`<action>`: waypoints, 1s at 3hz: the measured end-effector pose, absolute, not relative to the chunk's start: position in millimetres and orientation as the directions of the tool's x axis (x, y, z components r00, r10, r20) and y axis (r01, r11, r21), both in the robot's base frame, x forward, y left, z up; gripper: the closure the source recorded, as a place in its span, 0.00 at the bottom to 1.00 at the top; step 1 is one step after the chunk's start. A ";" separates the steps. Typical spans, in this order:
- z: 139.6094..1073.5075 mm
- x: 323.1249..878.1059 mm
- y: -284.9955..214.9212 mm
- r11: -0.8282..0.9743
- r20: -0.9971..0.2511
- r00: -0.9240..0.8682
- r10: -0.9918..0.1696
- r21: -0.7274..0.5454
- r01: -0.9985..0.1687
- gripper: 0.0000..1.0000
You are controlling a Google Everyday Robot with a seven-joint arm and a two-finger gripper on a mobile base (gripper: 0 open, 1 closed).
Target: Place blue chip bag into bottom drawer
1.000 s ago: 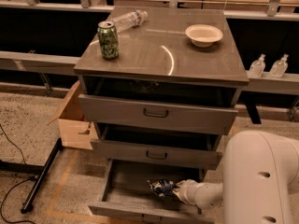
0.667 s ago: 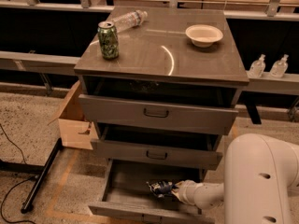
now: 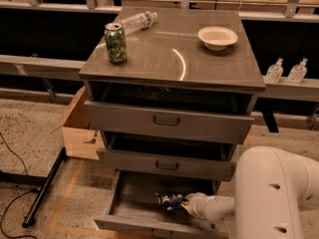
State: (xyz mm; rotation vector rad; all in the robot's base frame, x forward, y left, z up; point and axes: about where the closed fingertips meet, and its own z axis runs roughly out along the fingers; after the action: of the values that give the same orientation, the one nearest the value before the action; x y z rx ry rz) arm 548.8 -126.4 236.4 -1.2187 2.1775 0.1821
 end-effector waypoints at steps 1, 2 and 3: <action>224.7 552.2 -125.0 0.572 -0.582 -0.382 -0.718 -0.181 -0.800 0.53; 217.7 558.3 -122.0 0.570 -0.580 -0.374 -0.724 -0.196 -0.798 0.30; 215.1 560.9 -117.9 0.572 -0.587 -0.367 -0.721 -0.206 -0.794 0.06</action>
Offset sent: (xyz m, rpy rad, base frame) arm 0.0179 0.0071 -0.0266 -0.0263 -0.0364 -0.0113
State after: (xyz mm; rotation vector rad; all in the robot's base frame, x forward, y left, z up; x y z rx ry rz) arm 560.9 -117.9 215.1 -1.2042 2.1633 0.1471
